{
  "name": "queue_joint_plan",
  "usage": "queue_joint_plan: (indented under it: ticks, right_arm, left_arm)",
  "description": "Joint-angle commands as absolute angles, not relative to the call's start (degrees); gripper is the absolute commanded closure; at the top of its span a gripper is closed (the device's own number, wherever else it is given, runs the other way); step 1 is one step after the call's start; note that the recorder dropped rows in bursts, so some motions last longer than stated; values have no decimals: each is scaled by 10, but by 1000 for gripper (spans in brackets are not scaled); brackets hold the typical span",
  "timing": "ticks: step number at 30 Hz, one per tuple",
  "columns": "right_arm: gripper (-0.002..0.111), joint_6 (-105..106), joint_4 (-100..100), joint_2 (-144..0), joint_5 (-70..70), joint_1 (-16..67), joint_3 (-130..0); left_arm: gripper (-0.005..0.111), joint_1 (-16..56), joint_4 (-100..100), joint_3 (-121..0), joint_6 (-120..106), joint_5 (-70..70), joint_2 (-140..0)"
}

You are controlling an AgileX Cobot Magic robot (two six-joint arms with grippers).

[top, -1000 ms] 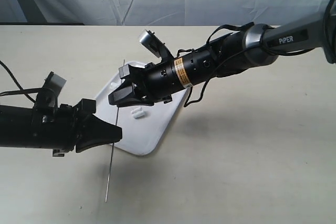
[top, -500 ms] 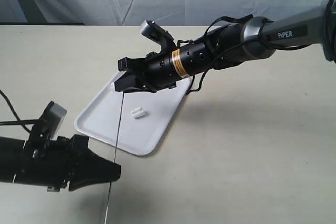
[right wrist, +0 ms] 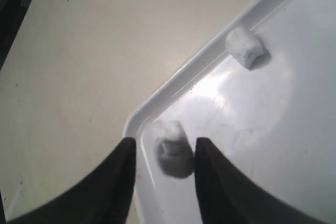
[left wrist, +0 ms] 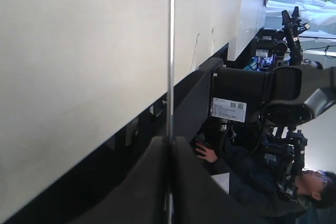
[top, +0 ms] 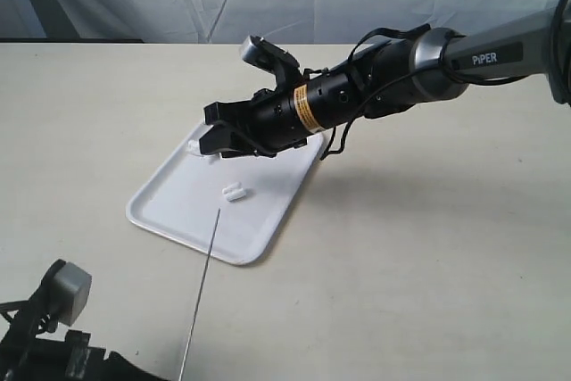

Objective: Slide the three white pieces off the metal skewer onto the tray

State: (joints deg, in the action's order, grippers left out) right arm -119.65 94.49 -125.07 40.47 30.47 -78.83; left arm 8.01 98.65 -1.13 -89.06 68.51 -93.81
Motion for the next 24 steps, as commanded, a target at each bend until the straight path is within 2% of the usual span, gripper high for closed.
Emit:
queue_joint_plan:
  ticks: [1,9,18,24]
  right_arm:
    - [66,-1206,948,-1248,407,303,-793]
    - [68,-1206,999,-1223,399,284,-793]
    - [68,-1155,999,-1121,409,233,-778]
    - [85,-1084,999,-1051,400,227,-731]
  left_arm:
    - [107,79,999,0,-955,700,-940]
    - [107,66,999,0,-993,698,-940]
    - [107,-44,999,0,-1055,652,-940]
    - [107,-84,999,-58,-1032,633,-940]
